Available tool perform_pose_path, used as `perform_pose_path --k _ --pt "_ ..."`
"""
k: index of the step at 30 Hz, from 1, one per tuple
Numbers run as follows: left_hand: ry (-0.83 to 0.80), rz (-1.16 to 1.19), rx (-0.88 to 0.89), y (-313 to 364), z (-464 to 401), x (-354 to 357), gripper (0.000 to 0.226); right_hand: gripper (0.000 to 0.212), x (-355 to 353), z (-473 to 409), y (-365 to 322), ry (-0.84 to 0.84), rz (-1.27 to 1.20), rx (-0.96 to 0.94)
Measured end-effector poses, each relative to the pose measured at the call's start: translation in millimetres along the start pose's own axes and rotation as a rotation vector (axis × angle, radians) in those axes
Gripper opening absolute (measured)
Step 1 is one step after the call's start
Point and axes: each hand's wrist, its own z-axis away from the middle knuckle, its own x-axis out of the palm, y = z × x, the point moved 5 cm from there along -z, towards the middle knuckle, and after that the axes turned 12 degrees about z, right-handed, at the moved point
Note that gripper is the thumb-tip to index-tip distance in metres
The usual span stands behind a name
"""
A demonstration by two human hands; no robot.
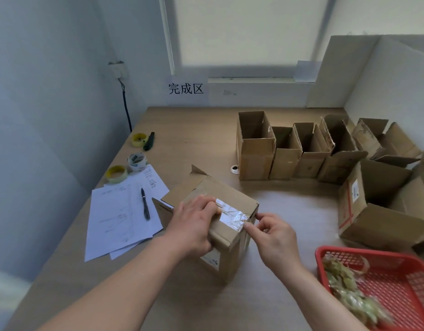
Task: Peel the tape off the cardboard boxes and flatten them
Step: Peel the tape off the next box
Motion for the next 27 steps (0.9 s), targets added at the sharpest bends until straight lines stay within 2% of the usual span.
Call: perform_pose_path --k 3,6,8,10,11,12,14,16,19,21,24,27 --pt "-0.068 0.028 -0.069 5 2 -2 0.08 0.049 -1 8 -6 0.069 0.092 -0.121" --pt "-0.089 0.042 -0.094 6 7 -2 0.086 0.042 3 19 -10 0.123 0.146 -0.152" --pt "-0.088 0.054 -0.09 6 8 -2 0.087 0.035 4 23 -4 0.149 0.056 -0.063" --pt "-0.089 0.075 -0.085 6 7 -2 0.087 0.022 2 23 13 0.142 -0.16 0.152" --pt "-0.09 0.083 -0.083 5 7 -2 0.087 0.021 1 24 18 0.13 -0.286 0.276" --pt "-0.093 0.085 -0.081 5 6 -2 0.087 0.029 -1 24 22 0.137 -0.375 0.359" --pt "-0.098 0.079 -0.076 4 5 -1 0.089 0.042 -9 22 22 0.172 -0.339 0.364" --pt "-0.091 0.086 -0.075 4 5 0 0.088 0.043 -13 20 10 0.15 -0.207 0.275" --pt "-0.077 0.085 -0.072 5 7 2 0.086 0.015 1 19 -9 0.049 -0.192 0.17" --pt "-0.066 0.081 -0.064 5 9 3 0.085 0.022 10 21 -13 0.043 -0.215 0.199" --pt "-0.033 0.08 -0.057 3 10 5 0.084 0.022 15 19 -9 0.126 -0.195 0.31" --pt "-0.008 0.075 -0.05 3 12 9 0.081 0.02 18 19 -3 0.119 -0.174 0.372"
